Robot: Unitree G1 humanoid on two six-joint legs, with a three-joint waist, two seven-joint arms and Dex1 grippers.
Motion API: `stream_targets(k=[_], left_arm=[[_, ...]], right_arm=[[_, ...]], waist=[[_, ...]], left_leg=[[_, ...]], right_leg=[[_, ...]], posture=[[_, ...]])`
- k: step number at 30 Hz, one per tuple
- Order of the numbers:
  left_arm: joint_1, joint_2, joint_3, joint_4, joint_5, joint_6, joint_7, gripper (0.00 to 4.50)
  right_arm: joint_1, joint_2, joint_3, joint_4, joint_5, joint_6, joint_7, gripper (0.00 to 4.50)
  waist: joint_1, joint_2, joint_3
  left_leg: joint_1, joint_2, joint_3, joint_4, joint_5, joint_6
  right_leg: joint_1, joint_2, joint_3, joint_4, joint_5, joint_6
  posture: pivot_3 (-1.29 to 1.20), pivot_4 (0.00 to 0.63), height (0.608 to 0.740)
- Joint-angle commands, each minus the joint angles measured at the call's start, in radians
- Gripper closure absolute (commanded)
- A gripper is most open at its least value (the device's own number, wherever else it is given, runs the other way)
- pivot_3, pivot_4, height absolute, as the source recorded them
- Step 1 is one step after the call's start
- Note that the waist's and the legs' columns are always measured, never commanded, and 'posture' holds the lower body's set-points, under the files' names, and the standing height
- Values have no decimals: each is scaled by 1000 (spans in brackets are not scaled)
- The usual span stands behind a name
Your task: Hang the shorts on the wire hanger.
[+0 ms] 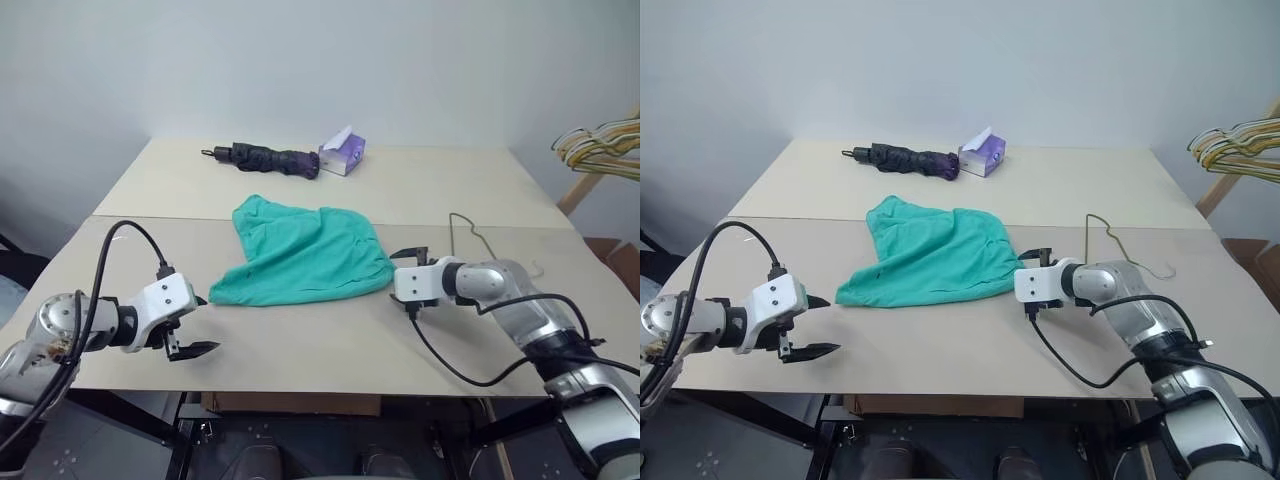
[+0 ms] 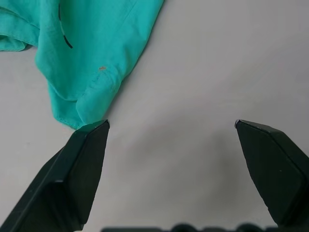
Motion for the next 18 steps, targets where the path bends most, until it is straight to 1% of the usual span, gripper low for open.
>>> stream_targets(k=[1, 2, 5, 6, 10, 13, 14, 18], left_arm=[[8, 0, 17, -40, 3, -4, 11, 0], [13, -4, 16, -48, 4, -2, 16, 0], [18, -15, 12, -63, 8, -1, 31, 0], [18, -18, 9, -65, 14, -3, 37, 0], [7, -44, -13, -59, 30, -16, 60, 0], [-21, -86, -42, -20, 59, -51, 86, 0], [-28, -96, -47, -8, 67, -62, 91, 0], [-108, -175, -110, 143, 165, -159, 170, 0]], right_arm=[[-69, 29, 8, 122, -50, -63, -84, 422], [-81, 41, 18, 163, -63, -80, -104, 650], [-98, 66, 28, 236, -79, -104, -132, 1553], [-99, 65, 36, 247, -93, -120, -136, 1952], [-93, 74, 35, 259, -92, -143, -142, 3308], [-86, 73, 41, 265, -100, -149, -150, 4340], [-86, 74, 41, 266, -101, -149, -152, 4457], [-70, 80, 26, 246, -96, -117, -165, 4457]], waist=[[0, 0, 0], [0, 0, 0], [3, 0, 0], [5, 0, 0], [7, 0, 0], [7, 0, 0], [7, 0, 0], [9, 0, 0]], left_leg=[[0, 0, 0, 0, 0, 0], [0, 0, 0, 0, 0, 0], [0, 0, 0, 0, 0, 0], [0, 0, 0, 0, 0, 0], [1, 0, 0, 0, 0, 0], [1, 0, 0, 0, 0, 0], [1, 0, 0, 0, 0, 0], [1, 0, 0, 0, 0, 0]], right_leg=[[0, 0, 0, 0, 0, 0], [0, 0, 0, 0, 0, 0], [0, 0, 0, 0, 0, 0], [0, 0, 0, 0, 0, 0], [1, 0, 0, 1, 0, 0], [1, 0, 0, 1, 0, 0], [1, 0, 0, 1, 0, 0], [1, 0, 0, 1, 0, 0]], posture=[[187, 0, 740], [193, 0, 740], [204, 0, 740], [205, 0, 740], [203, 0, 740], [200, 0, 740], [196, 0, 740], [182, 0, 740]])
